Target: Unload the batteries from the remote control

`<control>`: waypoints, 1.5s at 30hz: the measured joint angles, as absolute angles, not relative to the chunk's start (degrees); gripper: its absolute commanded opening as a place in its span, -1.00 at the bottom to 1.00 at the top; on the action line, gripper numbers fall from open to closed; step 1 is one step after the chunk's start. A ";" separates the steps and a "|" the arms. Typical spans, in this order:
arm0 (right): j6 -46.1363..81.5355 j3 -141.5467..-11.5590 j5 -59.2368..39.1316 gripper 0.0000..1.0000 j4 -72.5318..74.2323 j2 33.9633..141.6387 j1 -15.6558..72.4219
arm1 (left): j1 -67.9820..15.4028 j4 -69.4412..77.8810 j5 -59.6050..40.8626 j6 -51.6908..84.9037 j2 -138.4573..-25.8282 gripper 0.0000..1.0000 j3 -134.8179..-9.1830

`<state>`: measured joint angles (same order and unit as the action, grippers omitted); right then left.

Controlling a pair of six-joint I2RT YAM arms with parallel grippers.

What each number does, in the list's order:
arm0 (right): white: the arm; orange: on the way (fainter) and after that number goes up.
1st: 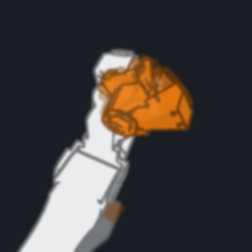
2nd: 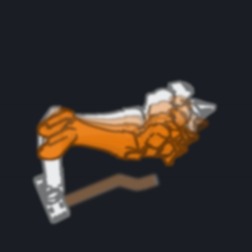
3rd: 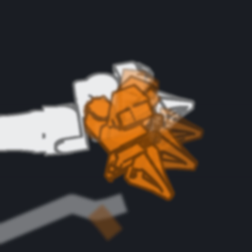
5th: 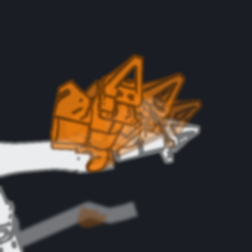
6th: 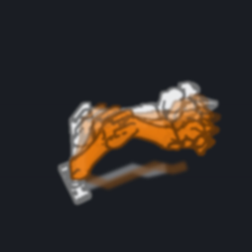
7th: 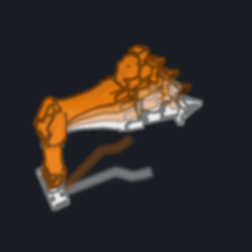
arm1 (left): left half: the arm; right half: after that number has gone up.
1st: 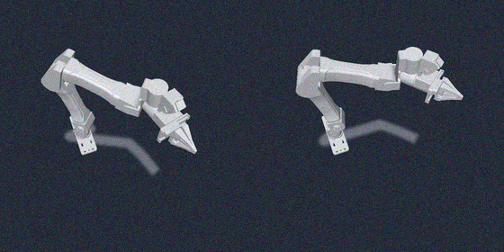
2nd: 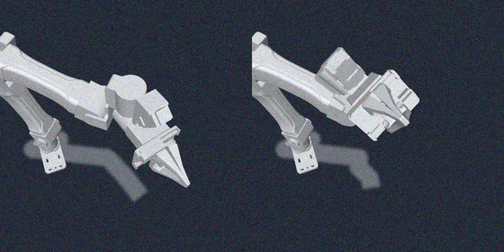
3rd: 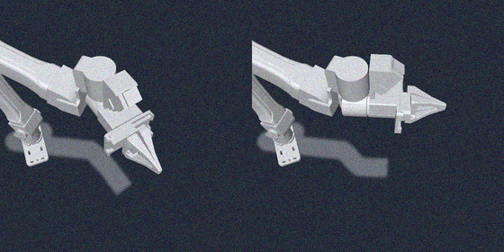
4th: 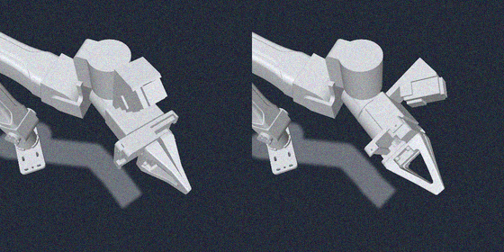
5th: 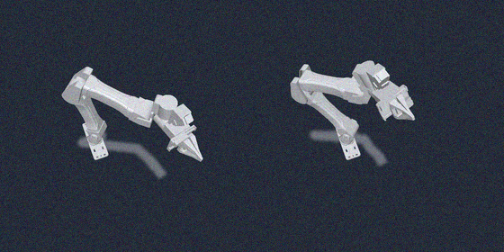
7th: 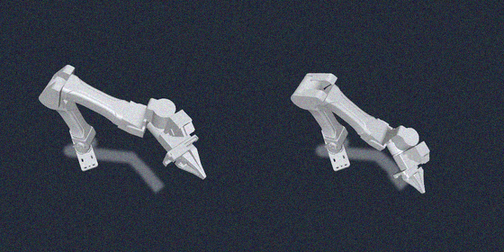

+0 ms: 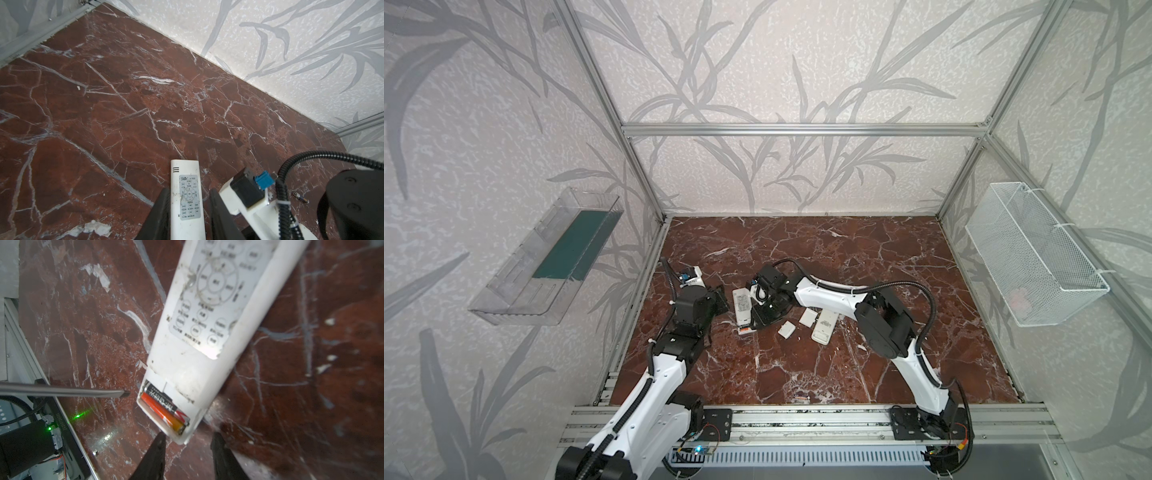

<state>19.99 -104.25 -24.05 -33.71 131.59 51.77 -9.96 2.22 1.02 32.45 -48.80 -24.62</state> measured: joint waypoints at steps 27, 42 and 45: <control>12.99 -130.08 -22.55 -0.21 -47.07 146.69 51.11 | -9.96 3.49 2.13 32.53 -46.37 -1.00 -23.77; 12.99 -131.79 -22.55 -0.25 -48.60 147.63 51.00 | -9.93 7.75 2.68 33.43 -47.33 -1.00 -19.62; 12.99 -131.81 -22.55 -0.25 -48.66 147.68 50.98 | -9.93 7.49 3.01 33.43 -46.68 -1.00 -19.62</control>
